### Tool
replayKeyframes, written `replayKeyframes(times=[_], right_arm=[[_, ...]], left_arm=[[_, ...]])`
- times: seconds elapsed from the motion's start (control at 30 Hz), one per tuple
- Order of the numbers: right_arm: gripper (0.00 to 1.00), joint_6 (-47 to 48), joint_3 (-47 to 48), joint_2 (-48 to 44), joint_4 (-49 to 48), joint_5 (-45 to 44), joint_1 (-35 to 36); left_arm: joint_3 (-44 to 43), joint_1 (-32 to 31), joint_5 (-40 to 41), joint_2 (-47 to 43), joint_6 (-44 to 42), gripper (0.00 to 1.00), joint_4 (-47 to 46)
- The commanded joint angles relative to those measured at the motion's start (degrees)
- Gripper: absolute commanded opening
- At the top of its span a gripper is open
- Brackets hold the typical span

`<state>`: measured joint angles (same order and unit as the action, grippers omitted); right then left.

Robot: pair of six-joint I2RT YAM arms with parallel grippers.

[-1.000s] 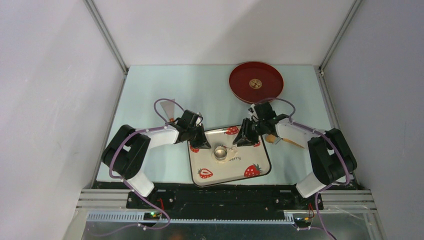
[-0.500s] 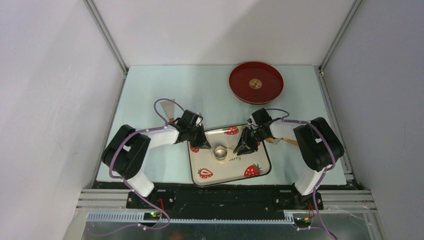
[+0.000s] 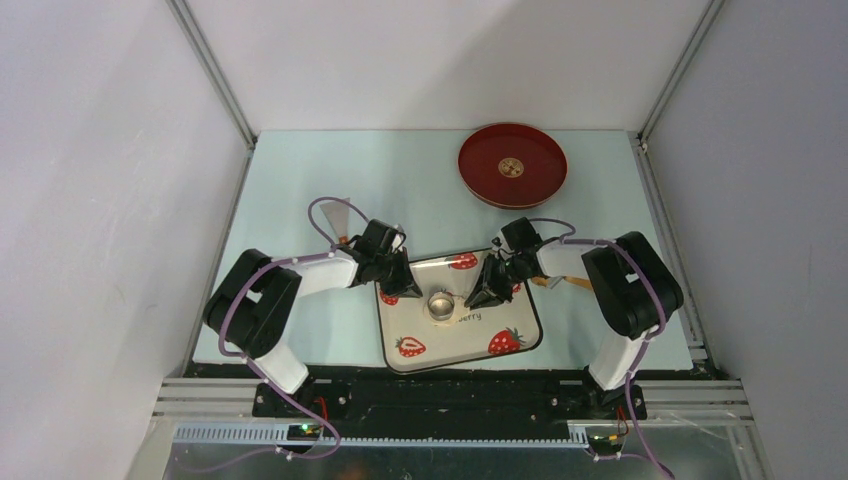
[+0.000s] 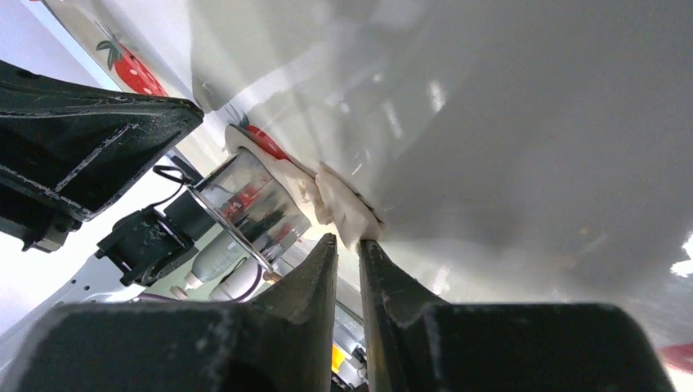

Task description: Roll out the dumpling wrappers from the dough

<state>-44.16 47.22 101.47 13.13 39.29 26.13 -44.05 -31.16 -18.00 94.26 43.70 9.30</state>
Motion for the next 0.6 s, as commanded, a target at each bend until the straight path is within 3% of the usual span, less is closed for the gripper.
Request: replayKeyframes(times=[0.0, 0.27, 0.57], right_arm=[[0.18, -0.31, 0.16, -0.86, -3.29, -2.37, 2.00], [0.12, 0.39, 0.47, -4.96, -0.50, -4.04, 3.17], [0.15, 1.58, 0.96, -11.16, 3.20, -5.24, 4.08]], left_arm=[[2.59, 0.16, 8.56, 4.11, -2.92, 0.00, 6.93], [2.66, 0.18, 8.60, 4.00, -2.83, 0.00, 6.91], [2.66, 0.17, 8.58, 4.14, -2.83, 0.00, 6.95]])
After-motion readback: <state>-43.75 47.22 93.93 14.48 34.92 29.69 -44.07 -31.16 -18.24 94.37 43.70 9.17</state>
